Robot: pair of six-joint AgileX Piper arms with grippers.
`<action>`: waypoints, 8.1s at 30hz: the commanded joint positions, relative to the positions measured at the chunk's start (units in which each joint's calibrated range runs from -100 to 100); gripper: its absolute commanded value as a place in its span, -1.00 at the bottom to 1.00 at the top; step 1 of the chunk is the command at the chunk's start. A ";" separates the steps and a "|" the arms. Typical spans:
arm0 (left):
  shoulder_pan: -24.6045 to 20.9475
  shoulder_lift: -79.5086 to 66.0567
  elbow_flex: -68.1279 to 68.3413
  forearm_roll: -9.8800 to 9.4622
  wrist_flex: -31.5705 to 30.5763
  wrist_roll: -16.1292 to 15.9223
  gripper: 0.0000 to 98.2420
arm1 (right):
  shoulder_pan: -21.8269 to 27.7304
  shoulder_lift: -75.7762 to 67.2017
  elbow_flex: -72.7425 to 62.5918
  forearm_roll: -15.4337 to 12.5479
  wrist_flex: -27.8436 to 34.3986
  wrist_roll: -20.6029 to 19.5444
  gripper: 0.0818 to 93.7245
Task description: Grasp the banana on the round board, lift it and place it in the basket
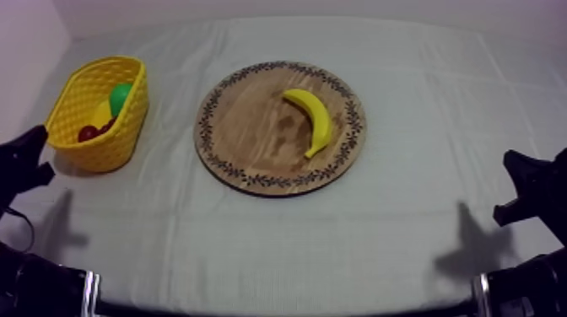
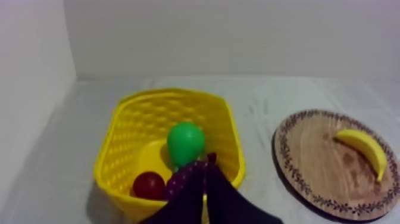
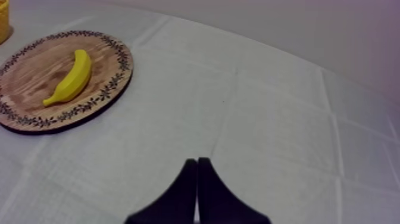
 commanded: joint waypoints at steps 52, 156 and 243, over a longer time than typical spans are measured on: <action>23.09 91.98 -111.46 -8.30 44.19 15.57 -1.00 | 0.00 0.00 -0.03 0.02 -0.01 0.00 -0.99; 31.43 148.39 -129.25 -3.43 50.06 30.20 0.23 | 0.00 0.00 -0.03 0.02 -0.01 0.00 -0.99; 3.39 88.18 -70.54 -8.91 28.87 6.66 -0.46 | 0.00 0.00 -0.03 0.02 -0.01 0.00 -0.99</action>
